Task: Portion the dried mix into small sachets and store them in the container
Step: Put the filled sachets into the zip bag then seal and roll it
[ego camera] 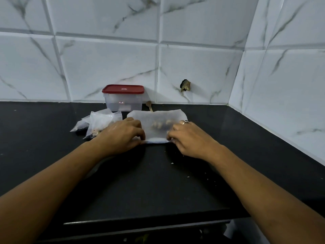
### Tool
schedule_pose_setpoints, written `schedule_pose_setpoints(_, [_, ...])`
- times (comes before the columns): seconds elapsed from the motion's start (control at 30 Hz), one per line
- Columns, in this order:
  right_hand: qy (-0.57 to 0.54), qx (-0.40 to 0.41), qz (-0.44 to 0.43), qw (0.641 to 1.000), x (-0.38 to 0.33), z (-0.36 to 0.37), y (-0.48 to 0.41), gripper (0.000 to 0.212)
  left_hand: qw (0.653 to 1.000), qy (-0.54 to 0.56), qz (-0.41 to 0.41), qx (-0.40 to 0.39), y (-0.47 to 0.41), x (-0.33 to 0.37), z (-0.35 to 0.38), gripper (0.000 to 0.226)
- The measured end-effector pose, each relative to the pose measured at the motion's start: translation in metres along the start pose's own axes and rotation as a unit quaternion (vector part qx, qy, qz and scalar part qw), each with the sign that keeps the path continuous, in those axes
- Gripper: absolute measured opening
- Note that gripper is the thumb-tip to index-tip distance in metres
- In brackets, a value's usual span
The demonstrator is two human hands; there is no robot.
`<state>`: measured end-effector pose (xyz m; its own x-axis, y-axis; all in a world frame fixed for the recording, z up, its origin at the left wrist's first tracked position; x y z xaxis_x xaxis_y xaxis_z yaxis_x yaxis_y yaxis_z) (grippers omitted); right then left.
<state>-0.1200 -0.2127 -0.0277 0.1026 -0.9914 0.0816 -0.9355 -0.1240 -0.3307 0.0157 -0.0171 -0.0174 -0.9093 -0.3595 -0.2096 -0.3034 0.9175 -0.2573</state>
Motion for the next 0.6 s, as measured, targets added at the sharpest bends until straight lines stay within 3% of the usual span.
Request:
schedule_pose_setpoints(0.37, [-0.004, 0.020, 0.000, 1.000, 0.008, 0.007, -0.006, 0.015, 0.999, 0.017, -0.043, 0.014, -0.011, 0.000, 0.006, 0.016])
schedule_pose_setpoints(0.6, [0.007, 0.030, 0.009, 0.999, 0.009, 0.002, -0.014, 0.013, 0.986, 0.149, -0.069, 0.025, -0.014, -0.009, 0.011, 0.010])
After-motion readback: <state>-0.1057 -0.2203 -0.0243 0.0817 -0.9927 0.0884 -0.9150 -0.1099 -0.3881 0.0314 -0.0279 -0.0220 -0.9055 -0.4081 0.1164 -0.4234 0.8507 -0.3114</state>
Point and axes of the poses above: each hand's wrist, its own y-axis away from the middle knuckle, its own z-axis out of the palm, x = y × z, the point moved 3 cm from there along -y, towards the middle knuckle, and after that the axes turned 7 degrees about -y, right-handed, at the moved point
